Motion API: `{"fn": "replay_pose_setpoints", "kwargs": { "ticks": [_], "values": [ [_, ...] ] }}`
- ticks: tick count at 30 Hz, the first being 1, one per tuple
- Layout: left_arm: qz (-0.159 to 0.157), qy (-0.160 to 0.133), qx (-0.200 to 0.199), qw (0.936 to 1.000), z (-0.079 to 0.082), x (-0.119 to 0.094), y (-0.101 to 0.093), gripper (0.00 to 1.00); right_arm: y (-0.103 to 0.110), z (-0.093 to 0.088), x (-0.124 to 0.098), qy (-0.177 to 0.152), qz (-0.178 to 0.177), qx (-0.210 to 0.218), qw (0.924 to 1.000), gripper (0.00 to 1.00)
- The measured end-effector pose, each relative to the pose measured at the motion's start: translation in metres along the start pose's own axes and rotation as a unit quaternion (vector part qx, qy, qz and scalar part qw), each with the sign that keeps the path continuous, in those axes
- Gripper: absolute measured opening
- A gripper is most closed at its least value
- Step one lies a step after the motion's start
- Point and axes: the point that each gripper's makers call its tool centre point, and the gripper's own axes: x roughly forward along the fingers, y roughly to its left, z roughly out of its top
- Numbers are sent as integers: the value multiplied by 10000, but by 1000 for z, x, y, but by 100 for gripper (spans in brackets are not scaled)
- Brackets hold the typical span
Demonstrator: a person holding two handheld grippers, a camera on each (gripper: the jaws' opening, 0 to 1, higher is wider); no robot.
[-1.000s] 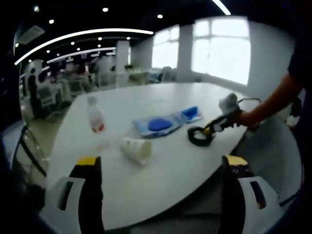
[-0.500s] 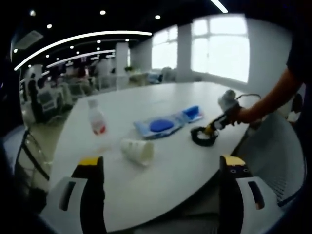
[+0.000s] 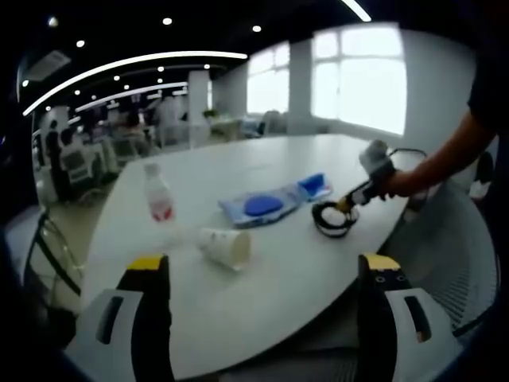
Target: Arrange the tabletop items into an orderly group along one side of the table until the central work area is clear of visible clutter.
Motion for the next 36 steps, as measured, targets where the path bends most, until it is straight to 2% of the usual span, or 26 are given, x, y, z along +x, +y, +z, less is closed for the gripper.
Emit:
{"fn": "replay_pose_setpoints", "kwargs": {
  "ticks": [11, 24, 36],
  "values": [
    [0, 1, -5, 10000, 0, 0, 0, 95, -9, 18, 3, -52, -24, -52, 10000, 8],
    [19, 44, -16, 10000, -2, 1, 2, 94, -24, 12, 21, 167, -117, -62, 9998, 9],
    [55, 48, -28, 10000, -1, 1, 1, 94, -26, 9, 33, 242, -170, -395, 9988, 10]
  ]
}}
